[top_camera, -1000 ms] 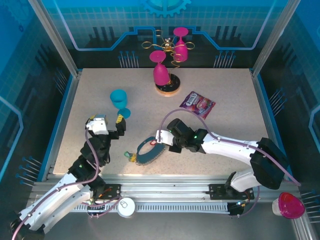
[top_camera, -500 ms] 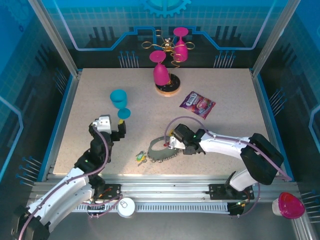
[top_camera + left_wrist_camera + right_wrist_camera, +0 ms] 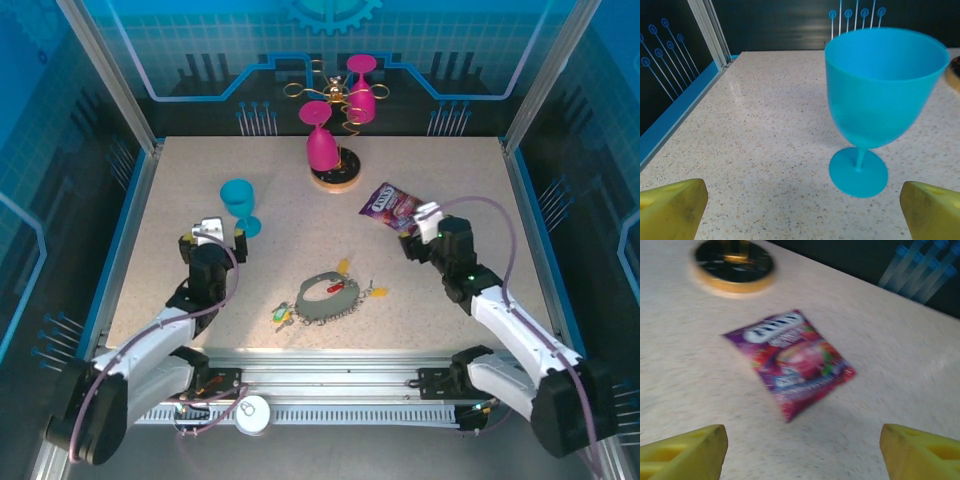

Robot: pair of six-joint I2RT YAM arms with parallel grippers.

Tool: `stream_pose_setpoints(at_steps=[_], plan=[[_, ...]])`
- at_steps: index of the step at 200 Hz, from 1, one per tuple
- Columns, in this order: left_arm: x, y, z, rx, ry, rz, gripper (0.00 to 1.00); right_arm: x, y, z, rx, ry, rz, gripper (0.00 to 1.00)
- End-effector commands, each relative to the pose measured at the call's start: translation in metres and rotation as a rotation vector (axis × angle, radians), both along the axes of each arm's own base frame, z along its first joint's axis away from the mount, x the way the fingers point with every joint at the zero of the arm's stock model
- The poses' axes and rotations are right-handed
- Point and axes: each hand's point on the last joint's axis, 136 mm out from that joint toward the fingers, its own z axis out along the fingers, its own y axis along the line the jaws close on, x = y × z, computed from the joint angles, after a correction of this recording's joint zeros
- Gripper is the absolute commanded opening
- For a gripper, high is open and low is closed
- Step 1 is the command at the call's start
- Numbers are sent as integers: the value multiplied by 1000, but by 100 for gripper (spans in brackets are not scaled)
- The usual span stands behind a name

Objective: Put the keys on the keyring

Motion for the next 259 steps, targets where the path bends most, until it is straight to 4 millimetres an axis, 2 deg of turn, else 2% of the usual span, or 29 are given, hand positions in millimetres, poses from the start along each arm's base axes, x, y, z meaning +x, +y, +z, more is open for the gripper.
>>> stream_pose_setpoints(at_steps=[1, 21, 35, 51, 68, 75, 95, 114, 130, 157, 213, 239, 259], plan=[[12, 2, 7, 19, -79, -27, 99, 24, -21, 7, 144, -144, -91, 79], [19, 0, 2, -16, -122, -63, 99, 33, -22, -7, 91, -204, -53, 80], [26, -1, -7, -21, -111, -74, 99, 39, -26, -14, 153, -239, -70, 81], [33, -4, -15, -16, -132, -94, 99, 46, -18, -35, 134, -212, -40, 81], [39, -8, -16, 14, -188, -127, 99, 49, -13, -55, 125, -228, -19, 82], [41, -7, -23, 12, -176, -119, 99, 50, -14, -51, 127, -263, -21, 83], [42, -8, -39, -15, -177, -154, 99, 50, -6, -57, 145, -196, 42, 84], [51, -6, -40, -19, -147, -144, 99, 56, -9, -59, 163, -162, 39, 84], [58, 5, -43, -34, -110, -86, 99, 60, -16, -60, 172, -144, -3, 84], [60, 7, -44, -40, -94, -79, 99, 63, -28, -61, 204, -128, -50, 86], [63, 8, -47, -45, -72, -78, 99, 63, -28, -60, 205, -131, -50, 89], [74, 13, -56, -163, 10, -135, 99, 63, -28, -61, 204, -128, -52, 91], [75, 12, -55, -160, 9, -145, 99, 63, -28, -62, 204, -126, -51, 94]])
